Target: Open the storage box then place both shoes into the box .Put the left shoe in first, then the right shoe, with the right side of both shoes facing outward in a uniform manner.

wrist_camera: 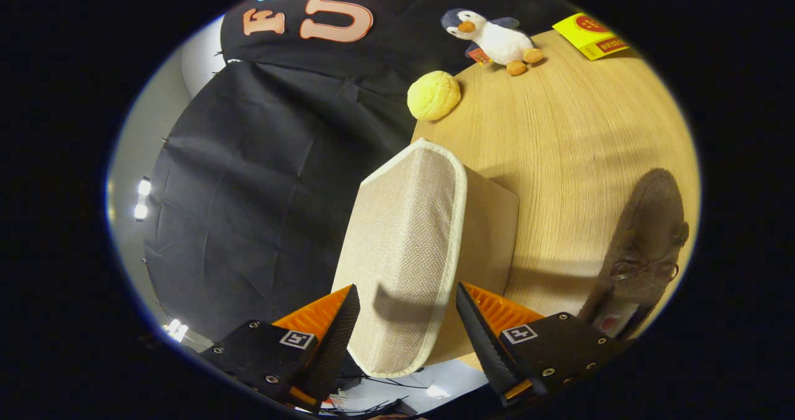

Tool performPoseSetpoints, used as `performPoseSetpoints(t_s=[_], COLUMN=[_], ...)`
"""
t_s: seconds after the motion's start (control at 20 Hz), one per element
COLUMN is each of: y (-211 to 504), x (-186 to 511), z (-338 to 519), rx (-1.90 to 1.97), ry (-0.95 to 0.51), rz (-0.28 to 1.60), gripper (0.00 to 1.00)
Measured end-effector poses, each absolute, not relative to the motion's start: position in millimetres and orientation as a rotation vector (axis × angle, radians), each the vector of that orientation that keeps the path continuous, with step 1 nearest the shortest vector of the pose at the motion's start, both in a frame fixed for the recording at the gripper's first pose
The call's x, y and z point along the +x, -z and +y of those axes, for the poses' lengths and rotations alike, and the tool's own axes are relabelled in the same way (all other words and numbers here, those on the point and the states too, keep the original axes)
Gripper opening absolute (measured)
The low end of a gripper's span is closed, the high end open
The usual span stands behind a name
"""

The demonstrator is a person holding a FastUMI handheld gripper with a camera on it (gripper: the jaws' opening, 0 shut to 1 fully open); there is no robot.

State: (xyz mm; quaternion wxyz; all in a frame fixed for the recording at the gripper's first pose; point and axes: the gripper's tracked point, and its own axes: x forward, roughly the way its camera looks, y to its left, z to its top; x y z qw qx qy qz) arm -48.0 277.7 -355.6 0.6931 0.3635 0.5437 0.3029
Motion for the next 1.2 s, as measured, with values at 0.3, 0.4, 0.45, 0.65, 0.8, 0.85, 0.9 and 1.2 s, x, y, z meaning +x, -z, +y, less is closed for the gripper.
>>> performPoseSetpoints(t_s=[0.3, 0.4, 0.45, 0.65, 0.8, 0.85, 0.9, 1.2], y=[355, 338, 332, 293, 257, 252, 246, 199], x=[-53, -50, -48, -45, -39, -38, -33, -21], z=[284, 288, 287, 283, 290, 292, 295, 332], rx=[0.903, 0.95, 0.952, 1.002, 0.993, 0.976, 0.958, 0.971], ry=[-0.663, -0.685, -0.688, -0.727, -0.764, -0.752, -0.74, -0.775], rz=[1.263, 1.253, 1.245, 1.202, 1.139, 1.125, 1.105, 1.054], gripper=[0.93, 0.92, 0.89, 0.75, 0.65, 0.57, 0.52, 0.22])
